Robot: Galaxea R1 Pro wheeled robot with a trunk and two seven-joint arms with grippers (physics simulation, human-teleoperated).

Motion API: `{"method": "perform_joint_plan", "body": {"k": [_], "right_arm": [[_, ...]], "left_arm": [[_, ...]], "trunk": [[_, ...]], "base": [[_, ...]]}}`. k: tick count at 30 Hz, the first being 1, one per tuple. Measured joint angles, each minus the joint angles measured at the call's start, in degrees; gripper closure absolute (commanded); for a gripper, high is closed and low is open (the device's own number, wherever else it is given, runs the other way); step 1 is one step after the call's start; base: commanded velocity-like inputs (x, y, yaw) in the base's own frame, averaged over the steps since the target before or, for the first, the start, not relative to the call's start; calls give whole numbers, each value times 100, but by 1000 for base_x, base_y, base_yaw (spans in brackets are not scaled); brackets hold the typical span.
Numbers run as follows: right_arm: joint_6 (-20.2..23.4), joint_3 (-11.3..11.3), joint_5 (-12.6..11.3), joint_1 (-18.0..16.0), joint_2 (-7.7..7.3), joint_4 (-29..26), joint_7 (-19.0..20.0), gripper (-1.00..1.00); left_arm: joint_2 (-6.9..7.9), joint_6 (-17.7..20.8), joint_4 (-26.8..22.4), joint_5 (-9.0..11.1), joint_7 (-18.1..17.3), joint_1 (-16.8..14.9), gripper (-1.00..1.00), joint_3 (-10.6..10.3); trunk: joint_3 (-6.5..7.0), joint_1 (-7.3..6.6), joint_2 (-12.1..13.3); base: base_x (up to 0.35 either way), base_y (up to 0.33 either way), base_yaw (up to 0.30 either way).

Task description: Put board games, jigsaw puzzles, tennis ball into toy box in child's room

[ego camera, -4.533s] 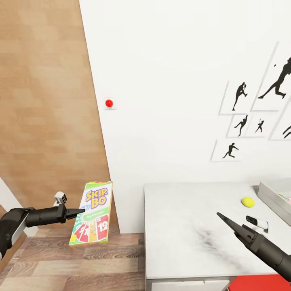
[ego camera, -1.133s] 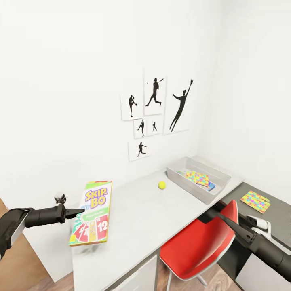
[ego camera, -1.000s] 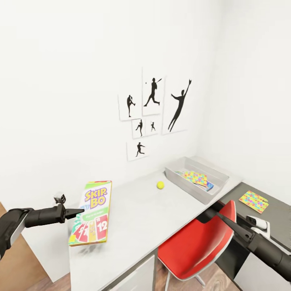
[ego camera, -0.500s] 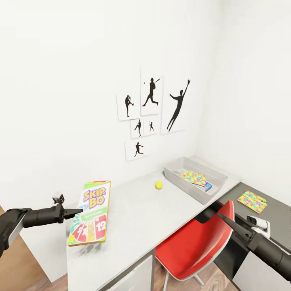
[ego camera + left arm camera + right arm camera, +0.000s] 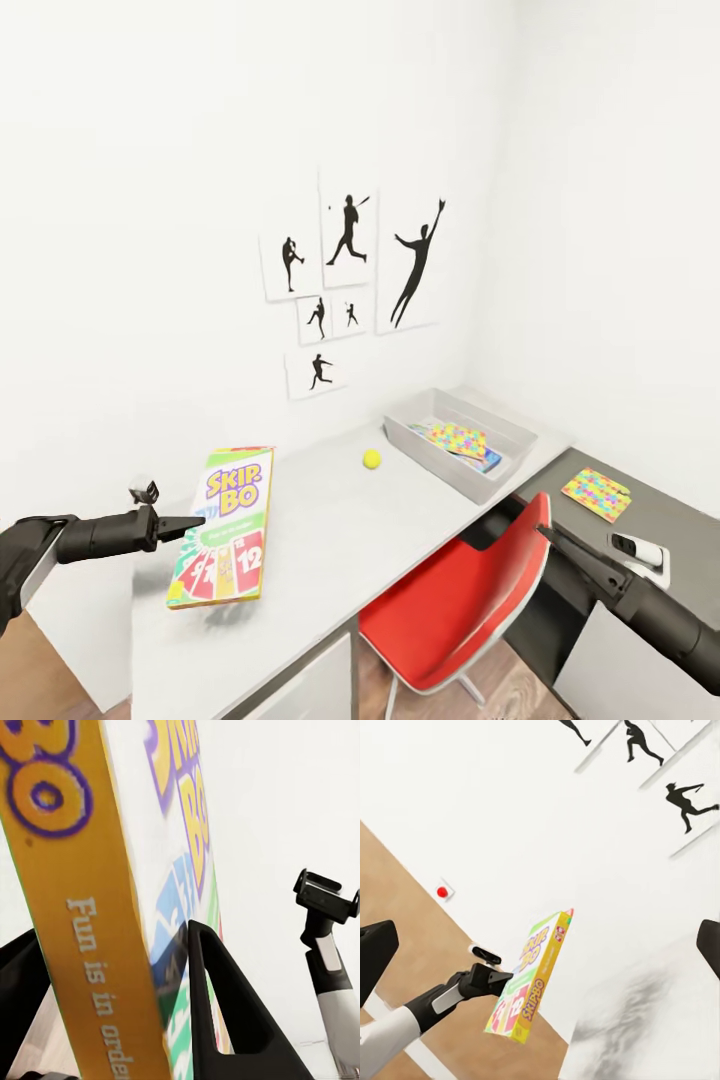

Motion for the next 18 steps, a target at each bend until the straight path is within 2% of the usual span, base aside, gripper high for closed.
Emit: {"method": "perform_joint_plan", "body": {"k": [10,18], "right_arm": [[0,1,-4,-2,0,-2,-3,-100],[0,0,-3,-3,0,-2,0,-100]], "left_arm": [[0,-42,0,-2,0,-1,100,-2],[1,-43,-1,-4,0,0,100,-3]], "trunk": [[60,1,-3],[74,1,-3]], "base": [[0,-286,-202],[0,-296,-39]]}}
